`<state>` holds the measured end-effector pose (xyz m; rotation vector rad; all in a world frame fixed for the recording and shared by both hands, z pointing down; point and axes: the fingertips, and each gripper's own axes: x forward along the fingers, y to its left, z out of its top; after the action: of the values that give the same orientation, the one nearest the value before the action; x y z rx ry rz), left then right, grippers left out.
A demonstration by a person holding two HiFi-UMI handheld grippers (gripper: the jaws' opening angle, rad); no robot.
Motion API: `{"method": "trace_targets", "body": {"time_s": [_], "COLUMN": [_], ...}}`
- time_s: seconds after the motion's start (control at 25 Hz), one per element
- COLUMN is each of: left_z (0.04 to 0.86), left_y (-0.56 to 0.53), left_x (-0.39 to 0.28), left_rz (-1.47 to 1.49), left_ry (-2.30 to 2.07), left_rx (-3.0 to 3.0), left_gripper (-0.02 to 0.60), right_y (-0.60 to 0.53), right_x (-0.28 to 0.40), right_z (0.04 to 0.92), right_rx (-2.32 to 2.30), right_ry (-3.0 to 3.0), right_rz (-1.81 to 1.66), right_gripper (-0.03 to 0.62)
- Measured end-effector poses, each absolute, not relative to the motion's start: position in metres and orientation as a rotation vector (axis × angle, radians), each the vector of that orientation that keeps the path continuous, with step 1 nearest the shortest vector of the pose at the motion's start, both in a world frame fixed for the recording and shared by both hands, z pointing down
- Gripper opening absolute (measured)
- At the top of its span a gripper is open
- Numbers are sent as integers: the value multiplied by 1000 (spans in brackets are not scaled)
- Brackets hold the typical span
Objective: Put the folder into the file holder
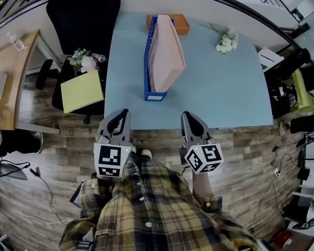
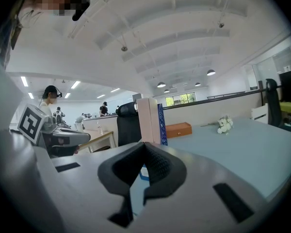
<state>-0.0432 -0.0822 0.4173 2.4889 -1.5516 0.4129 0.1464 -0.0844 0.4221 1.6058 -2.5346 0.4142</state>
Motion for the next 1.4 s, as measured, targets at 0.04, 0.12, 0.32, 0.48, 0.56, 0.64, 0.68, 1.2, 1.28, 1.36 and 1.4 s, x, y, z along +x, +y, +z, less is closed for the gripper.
{"method": "trace_targets", "body": {"time_s": [0.04,0.12,0.32,0.48,0.56,0.64,0.68,1.2,1.28,1.36,1.4], "left_z": [418,418,418,419,419,418,418,420,421,421,422], "left_y": [-82,-82,-82,-83,-83,-83,-83,-84,-85,-86,-87], "left_x": [-43,-42,-41,-41,-41,-41,-41,-44,-44,-45,-45], "left_rz": [413,416,420,421,422,423,422,425,427,427,427], "left_ry": [-1549,-1545,-1535,-1531,-1532,-1535,-1536,-1546,-1546,-1547,-1547], "left_rx": [2490,2493,2499,2502,2502,2500,2499,2489,2488,2486,2485], "left_gripper": [-9,-9,-9,-9,-9,-9,-9,-9,-9,-9,-9], "right_y": [-84,-83,-82,-83,-82,-82,-82,-82,-83,-84,-84], "right_x": [147,148,150,150,150,150,150,154,154,154,154], "right_z": [422,423,424,424,424,424,424,427,427,427,427], "right_rx": [1608,1612,1622,1625,1621,1617,1617,1630,1631,1631,1631], "right_ry": [-2532,-2528,-2519,-2512,-2509,-2509,-2509,-2498,-2498,-2498,-2497], "right_rz": [414,414,415,410,403,400,402,412,413,413,412], "right_gripper": [2,3,3,3,2,2,2,2,2,2,2]}}
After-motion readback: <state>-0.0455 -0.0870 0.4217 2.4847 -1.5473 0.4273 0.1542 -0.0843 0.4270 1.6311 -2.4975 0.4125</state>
